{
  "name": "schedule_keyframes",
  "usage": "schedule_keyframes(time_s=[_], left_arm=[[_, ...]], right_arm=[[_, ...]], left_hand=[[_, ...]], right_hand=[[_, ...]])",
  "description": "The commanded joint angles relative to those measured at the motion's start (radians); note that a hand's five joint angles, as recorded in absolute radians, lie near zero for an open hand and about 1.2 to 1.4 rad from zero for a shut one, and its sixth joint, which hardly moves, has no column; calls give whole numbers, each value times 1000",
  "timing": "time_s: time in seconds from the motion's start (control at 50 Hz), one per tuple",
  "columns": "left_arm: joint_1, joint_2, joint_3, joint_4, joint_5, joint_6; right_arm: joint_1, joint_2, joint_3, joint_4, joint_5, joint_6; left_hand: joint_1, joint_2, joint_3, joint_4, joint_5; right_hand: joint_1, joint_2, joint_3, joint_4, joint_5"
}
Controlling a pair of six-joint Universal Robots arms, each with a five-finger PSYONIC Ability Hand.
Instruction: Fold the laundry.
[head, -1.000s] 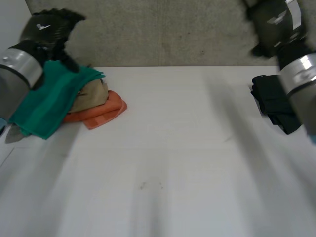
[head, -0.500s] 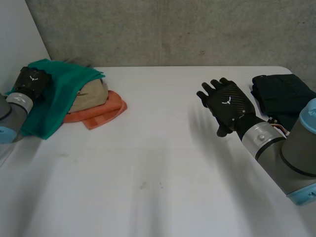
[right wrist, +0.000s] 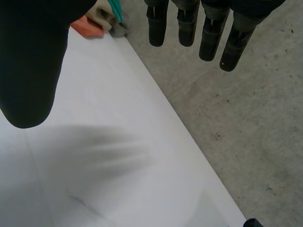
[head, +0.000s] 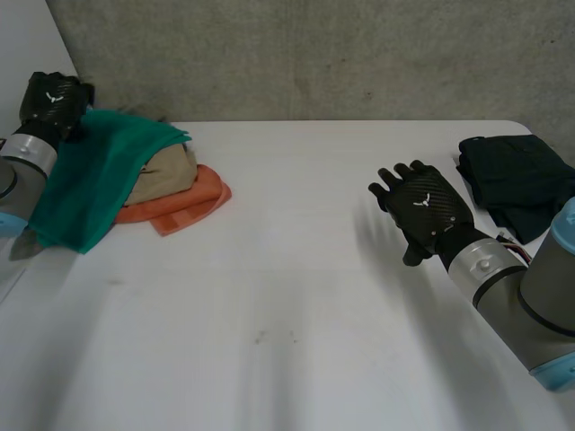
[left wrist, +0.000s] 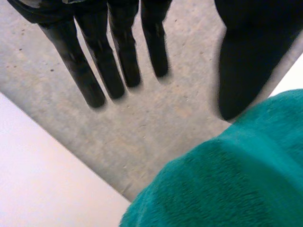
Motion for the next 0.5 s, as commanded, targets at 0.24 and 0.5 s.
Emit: schedule_keyframes(time_s=[0.24, 0.5], left_arm=[[17, -246, 244, -116, 74, 8], [19, -317, 331, -110, 72, 14]], right_arm=[[-11, 1, -2, -2, 0, 4], [-11, 5, -2, -5, 1, 2]], left_hand=[[-316, -370, -371, -372, -362], [606, 552, 550, 550, 559]], right_hand=[[-27, -48, -41, -63, -61], [-27, -48, -41, -63, -61]])
